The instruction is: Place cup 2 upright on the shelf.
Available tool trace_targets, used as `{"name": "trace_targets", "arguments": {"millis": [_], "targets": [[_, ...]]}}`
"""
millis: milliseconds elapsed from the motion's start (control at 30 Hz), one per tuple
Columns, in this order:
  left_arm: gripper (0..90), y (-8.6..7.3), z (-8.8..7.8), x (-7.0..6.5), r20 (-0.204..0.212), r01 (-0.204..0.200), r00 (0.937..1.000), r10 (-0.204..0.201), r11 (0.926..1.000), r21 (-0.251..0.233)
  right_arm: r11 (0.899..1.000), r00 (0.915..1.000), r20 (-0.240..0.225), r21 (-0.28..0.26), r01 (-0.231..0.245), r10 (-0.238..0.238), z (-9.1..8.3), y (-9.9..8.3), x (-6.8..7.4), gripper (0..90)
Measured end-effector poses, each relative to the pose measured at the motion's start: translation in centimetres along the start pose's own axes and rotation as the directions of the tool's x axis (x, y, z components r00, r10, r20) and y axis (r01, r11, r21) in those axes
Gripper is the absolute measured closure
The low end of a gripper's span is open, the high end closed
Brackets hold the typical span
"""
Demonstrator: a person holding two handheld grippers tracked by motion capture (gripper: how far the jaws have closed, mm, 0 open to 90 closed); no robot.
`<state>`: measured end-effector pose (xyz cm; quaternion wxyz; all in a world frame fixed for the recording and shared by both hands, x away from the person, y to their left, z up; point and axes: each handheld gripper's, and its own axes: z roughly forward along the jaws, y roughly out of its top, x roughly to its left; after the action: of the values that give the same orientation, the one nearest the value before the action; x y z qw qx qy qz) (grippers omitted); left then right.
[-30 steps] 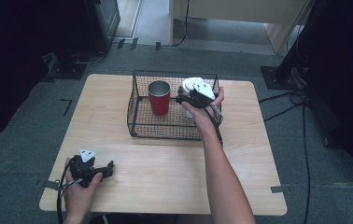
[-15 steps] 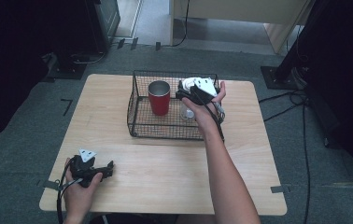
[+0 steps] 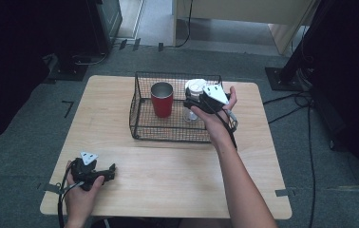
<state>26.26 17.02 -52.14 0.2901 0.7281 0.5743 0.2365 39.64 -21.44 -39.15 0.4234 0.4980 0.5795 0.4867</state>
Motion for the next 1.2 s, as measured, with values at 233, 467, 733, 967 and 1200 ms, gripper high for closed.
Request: {"name": "trace_targets", "arguments": {"millis": [233,467,733,967,1200], "targets": [[0.2,0.0,0.0,0.0,0.000,0.000,1.0000,0.000,1.0000,0.000,1.000,0.9999,-0.011,0.007,0.003,-0.003,-2.0,-0.6,-0.6,0.0],[0.2,0.0,0.0,0.0,0.000,-0.001,1.0000,0.001,1.0000,0.000,1.000,0.9998,-0.018,0.002,0.010,-0.010,-3.9,-1.2,-1.2,0.0],[0.2,0.0,0.0,0.0,0.000,0.000,1.0000,0.000,1.0000,0.000,1.000,0.9997,-0.014,-0.013,0.018,-0.019,-6.1,-1.6,-2.2,0.0],[0.2,0.0,0.0,0.0,0.000,-0.001,1.0000,0.001,1.0000,-0.001,1.000,0.9996,-0.006,-0.012,0.026,-0.026,-7.9,-2.3,-3.3,0.0],[0.2,0.0,0.0,0.0,0.000,0.000,1.0000,0.000,1.0000,-0.001,0.999,0.9995,0.000,-0.010,0.030,-0.030,-9.8,-3.4,-4.5,0.0]]}}
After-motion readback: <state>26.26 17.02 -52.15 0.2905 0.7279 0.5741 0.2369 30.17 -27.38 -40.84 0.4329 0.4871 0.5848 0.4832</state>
